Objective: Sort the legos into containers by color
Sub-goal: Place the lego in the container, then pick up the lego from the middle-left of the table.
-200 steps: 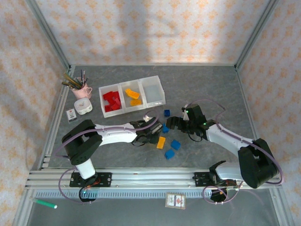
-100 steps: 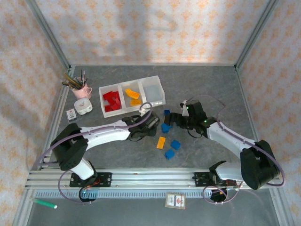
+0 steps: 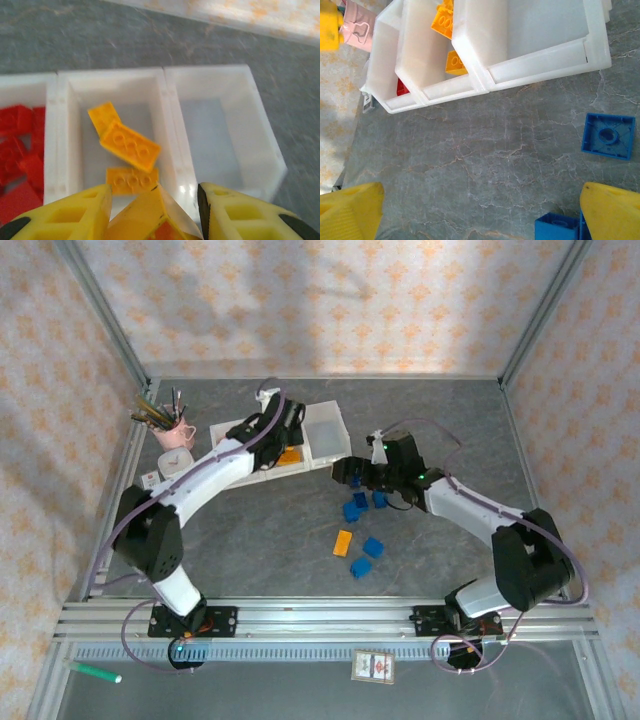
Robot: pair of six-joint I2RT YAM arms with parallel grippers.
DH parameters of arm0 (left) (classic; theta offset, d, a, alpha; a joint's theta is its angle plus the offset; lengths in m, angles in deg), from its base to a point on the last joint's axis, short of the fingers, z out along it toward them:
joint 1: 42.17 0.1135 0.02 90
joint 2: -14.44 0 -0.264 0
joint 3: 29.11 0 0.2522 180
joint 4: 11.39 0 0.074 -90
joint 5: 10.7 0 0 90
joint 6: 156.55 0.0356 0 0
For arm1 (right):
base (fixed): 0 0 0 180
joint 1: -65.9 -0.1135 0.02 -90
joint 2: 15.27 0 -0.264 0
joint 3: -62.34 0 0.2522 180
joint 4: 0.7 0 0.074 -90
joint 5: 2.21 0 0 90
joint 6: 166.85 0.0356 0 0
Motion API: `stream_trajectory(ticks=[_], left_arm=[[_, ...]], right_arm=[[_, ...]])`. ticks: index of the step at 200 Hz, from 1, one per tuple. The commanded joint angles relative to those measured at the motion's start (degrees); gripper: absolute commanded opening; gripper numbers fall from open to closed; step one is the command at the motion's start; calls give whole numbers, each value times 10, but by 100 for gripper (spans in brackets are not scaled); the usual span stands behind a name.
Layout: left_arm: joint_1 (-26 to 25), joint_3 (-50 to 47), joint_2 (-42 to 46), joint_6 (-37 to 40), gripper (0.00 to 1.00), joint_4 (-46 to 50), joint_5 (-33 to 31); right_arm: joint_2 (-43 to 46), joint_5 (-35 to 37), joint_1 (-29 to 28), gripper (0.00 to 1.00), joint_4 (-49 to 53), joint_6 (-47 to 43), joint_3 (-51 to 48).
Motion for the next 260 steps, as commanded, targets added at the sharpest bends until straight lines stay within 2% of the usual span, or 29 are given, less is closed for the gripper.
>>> stream_trajectory(ticks=[1, 56, 94, 121, 173, 221, 260], left_arm=[[29, 42, -59, 31, 41, -2, -22], [65, 124, -167, 41, 43, -7, -7], [68, 150, -197, 40, 64, 17, -24], [68, 152, -187, 39, 71, 16, -19], [62, 111, -102, 35, 75, 18, 28], [-4, 3, 18, 31, 78, 13, 41], [-104, -91, 85, 7, 80, 24, 65]], right_arm=[[-12, -5, -1, 100, -20, 6, 17], [-22, -1, -1, 100, -17, 3, 22], [-22, -1, -1, 100, -9, -4, 26], [-17, 3, 1, 100, 1, -9, 30], [13, 22, 8, 100, 32, -14, 26], [61, 33, 30, 100, 65, -15, -9], [105, 42, 49, 100, 100, -13, -55]])
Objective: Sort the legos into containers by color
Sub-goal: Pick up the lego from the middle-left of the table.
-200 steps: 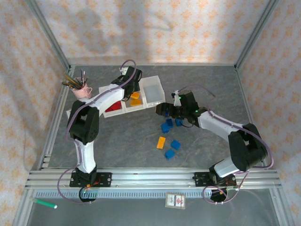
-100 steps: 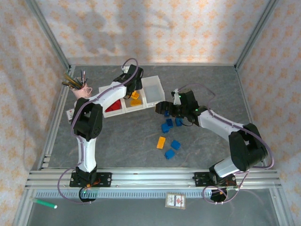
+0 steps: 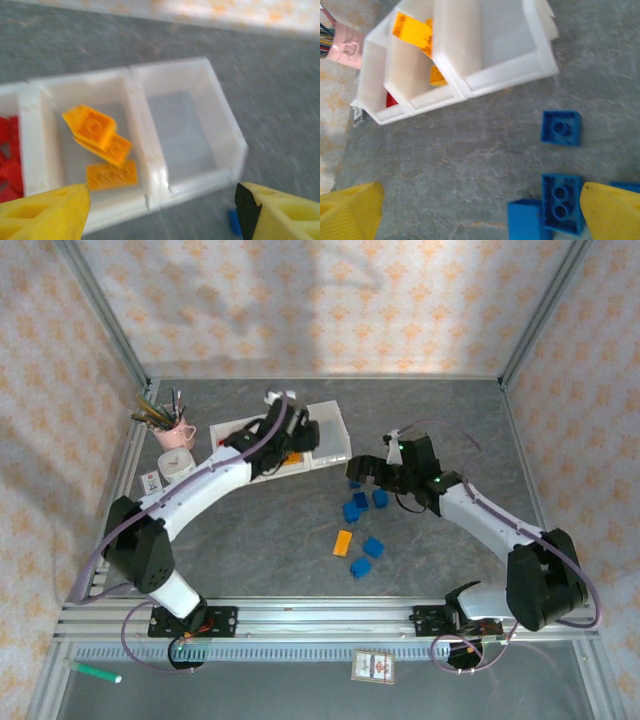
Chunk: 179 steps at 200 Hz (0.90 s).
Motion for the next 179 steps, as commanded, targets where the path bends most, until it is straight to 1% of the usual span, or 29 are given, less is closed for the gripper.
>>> stream_trajectory(ticks=[1, 29, 32, 39, 63, 81, 99, 114, 145, 179], left_arm=[[-50, -56, 22, -24, 80, 20, 21], [-127, -109, 34, -60, 81, 22, 44], [-133, -115, 33, -77, 81, 20, 46], [-150, -127, 31, -88, 81, 17, 56], [-198, -148, 10, -118, 82, 28, 67], [-225, -161, -3, -128, 82, 15, 83], [-237, -173, -20, -137, 81, -14, 110], [-243, -169, -42, -140, 81, -20, 113], [-246, -154, -82, -132, 79, -26, 104], [-246, -127, -130, -124, 76, -10, 87]], right_arm=[[31, 20, 10, 100, 42, -6, -30], [65, 29, 17, 100, 61, 3, -72], [69, 31, 17, 100, 62, 5, -77], [74, 33, 19, 100, 66, 8, -89], [108, 38, 24, 100, 77, 21, -121], [123, 43, 26, 100, 80, 26, -137], [130, 48, 29, 100, 76, 28, -147], [129, 48, 30, 100, 74, 29, -151], [128, 46, 31, 100, 65, 28, -157], [127, 45, 32, 100, 60, 25, -160]])
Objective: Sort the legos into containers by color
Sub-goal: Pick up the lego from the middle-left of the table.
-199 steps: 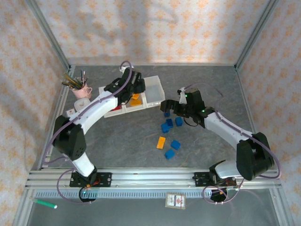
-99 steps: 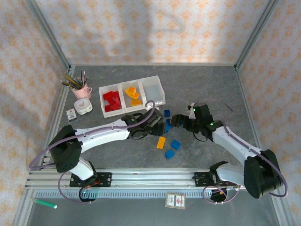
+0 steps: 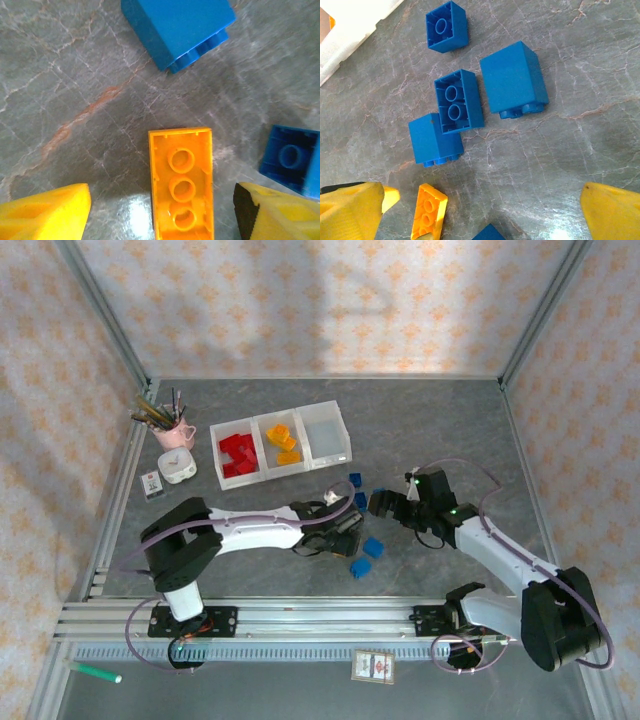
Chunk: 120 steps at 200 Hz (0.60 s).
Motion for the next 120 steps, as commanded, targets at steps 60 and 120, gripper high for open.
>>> stream_trajectory(ticks=[60, 120], left_arm=[[-3, 28, -55, -5, 61, 7, -34], [-3, 15, -43, -11, 39, 7, -52]], right_arm=[[5, 7, 6, 100, -17, -2, -10], [1, 6, 6, 100, -16, -6, -1]])
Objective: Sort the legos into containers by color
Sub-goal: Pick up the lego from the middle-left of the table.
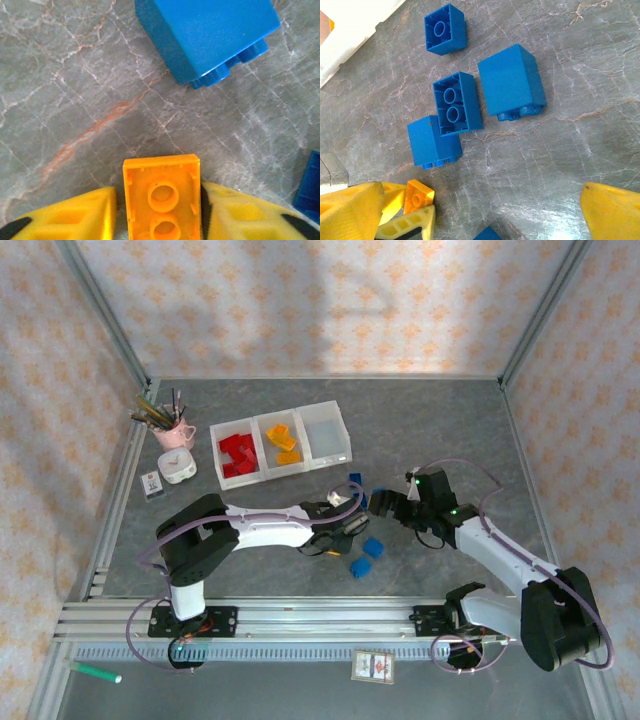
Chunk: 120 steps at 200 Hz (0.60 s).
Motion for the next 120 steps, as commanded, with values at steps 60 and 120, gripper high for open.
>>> stream_trajectory(ticks=[60, 120], left_arm=[[0, 1, 45, -4, 33, 24, -47], [84, 20, 151, 38, 33, 67, -135]], right_arm=[[3, -20, 3, 100, -6, -23, 26], [-35, -58, -13, 100, -33, -15, 96]])
